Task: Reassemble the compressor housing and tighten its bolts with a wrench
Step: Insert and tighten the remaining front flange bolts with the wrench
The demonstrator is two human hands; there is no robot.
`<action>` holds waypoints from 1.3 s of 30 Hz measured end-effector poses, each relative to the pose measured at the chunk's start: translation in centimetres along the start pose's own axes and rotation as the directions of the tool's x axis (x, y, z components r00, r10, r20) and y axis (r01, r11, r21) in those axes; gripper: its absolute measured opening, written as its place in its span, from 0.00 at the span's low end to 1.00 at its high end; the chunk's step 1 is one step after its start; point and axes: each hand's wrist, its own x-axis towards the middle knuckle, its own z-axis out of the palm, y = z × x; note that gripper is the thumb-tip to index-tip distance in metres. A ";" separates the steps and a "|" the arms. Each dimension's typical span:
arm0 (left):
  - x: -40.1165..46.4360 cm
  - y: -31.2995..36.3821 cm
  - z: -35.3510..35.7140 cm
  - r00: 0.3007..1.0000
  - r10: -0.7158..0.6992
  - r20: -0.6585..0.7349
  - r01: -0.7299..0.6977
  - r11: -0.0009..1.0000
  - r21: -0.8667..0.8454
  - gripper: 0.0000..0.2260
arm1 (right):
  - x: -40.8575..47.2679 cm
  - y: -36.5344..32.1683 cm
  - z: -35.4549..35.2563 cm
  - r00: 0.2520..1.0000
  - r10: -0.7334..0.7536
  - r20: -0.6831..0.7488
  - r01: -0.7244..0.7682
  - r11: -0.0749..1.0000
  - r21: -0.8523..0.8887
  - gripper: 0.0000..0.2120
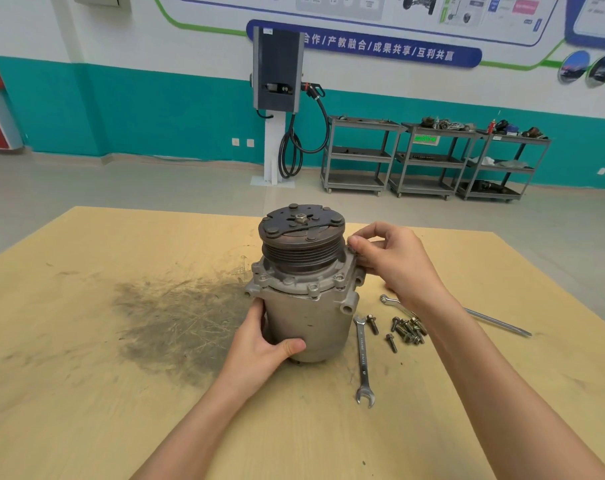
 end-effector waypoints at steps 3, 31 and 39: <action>0.0 -0.3 -0.3 1.000 -0.011 0.016 0.012 1.000 -0.029 0.45 | -0.6 0.1 0.0 1.000 -0.023 0.019 0.023 1.000 0.018 0.08; -0.2 -0.2 -0.1 0.998 -0.051 0.026 0.052 0.998 -0.019 0.42 | -1.3 0.0 1.1 0.994 0.096 0.057 -0.111 0.906 0.409 0.01; -0.4 0.3 -0.1 0.998 -0.051 0.042 0.053 0.998 -0.041 0.49 | -1.3 -0.1 1.1 0.993 0.106 0.047 -0.116 0.901 0.418 0.03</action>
